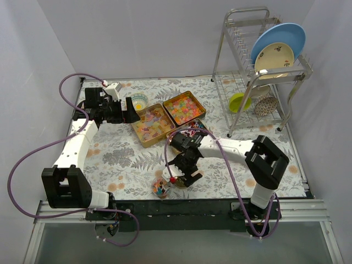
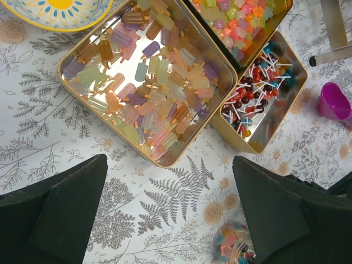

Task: Pack the candies
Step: Pick up the bottle lid at the center of the board.

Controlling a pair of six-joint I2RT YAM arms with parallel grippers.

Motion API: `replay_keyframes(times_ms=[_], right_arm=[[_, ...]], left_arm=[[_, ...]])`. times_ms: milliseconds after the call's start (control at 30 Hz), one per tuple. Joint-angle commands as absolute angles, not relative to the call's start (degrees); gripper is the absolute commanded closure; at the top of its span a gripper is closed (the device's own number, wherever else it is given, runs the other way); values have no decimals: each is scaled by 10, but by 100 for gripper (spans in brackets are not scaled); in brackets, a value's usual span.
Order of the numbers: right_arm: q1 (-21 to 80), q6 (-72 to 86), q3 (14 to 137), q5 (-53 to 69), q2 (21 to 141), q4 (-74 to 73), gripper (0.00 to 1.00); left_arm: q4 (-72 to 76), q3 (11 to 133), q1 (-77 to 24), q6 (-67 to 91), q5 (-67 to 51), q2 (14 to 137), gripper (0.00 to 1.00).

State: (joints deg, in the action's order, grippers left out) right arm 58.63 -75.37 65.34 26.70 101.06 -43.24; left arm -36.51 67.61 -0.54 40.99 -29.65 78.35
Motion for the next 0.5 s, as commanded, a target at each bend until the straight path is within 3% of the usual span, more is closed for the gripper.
replay_keyframes(times_ms=[0, 200, 467], right_arm=[[589, -751, 705, 234, 948, -526, 24], [591, -701, 787, 239, 947, -557, 24], [656, -645, 910, 236, 1035, -543, 24]], left_arm=[[-335, 698, -4, 419, -318, 778, 2], [-327, 718, -4, 425, -301, 781, 2], [-339, 722, -1, 428, -267, 769, 2]])
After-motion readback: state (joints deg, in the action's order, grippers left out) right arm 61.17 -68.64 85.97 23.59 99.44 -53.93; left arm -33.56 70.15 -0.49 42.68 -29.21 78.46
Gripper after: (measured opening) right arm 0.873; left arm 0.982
